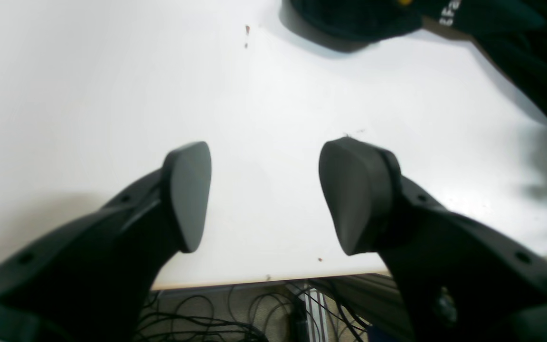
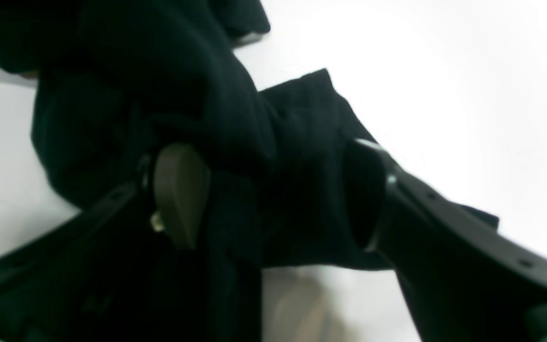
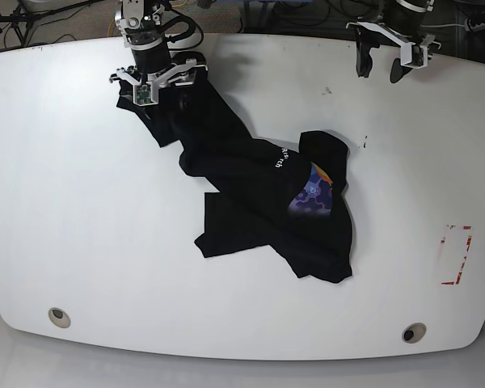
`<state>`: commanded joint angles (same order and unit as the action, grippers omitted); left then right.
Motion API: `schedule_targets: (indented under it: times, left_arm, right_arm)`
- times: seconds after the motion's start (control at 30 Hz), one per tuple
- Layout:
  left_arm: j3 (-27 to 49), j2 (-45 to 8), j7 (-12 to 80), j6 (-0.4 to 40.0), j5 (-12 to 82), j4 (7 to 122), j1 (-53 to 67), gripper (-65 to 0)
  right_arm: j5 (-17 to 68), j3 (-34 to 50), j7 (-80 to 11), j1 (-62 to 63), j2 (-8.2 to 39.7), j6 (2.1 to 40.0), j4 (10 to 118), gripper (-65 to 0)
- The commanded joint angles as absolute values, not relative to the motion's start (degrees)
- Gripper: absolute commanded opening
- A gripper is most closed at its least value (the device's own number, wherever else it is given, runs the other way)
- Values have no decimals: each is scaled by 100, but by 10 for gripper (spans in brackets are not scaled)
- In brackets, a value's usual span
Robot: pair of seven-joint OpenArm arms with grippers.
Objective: Fold the T-shirt properly
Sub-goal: 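Move the left gripper down to the shirt's printed edge and grasp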
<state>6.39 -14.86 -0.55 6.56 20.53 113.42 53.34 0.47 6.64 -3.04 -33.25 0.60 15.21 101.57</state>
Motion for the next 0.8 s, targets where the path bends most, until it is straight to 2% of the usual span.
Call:
schedule_targets:
  times: [0.23, 0.37, 0.43, 0.5, 0.63, 0.8]
  left_arm:
    - [625, -1480, -51, 646, 2041, 11333, 5249, -272]
    - [626, -1477, -46, 647, 2041, 11326, 5191, -271]
    - [655, -1457, 7, 654, 2038, 11343, 5190, -274]
    - [655, -1454, 27, 648, 2036, 11349, 5166, -273]
    - [683, -1452, 53, 653, 2048, 11383, 5145, -270]
    - [696, -1451, 58, 643, 2060, 11374, 5122, -269]
  right_arm:
    - [69, 688, -259, -3392, -23, 1715, 10140, -332]
    - [41, 681, -252, -3423, -77, 1775, 10191, -410]
    - [-102, 685, -334, -3345, -127, 1888, 10312, -481]
    - [-141, 694, -346, -3317, -156, 1922, 10342, -491]
    - [-254, 718, -390, -3235, -214, 1947, 10419, -446]
    - [-363, 746, -527, -3117, -248, 1900, 10503, -354]
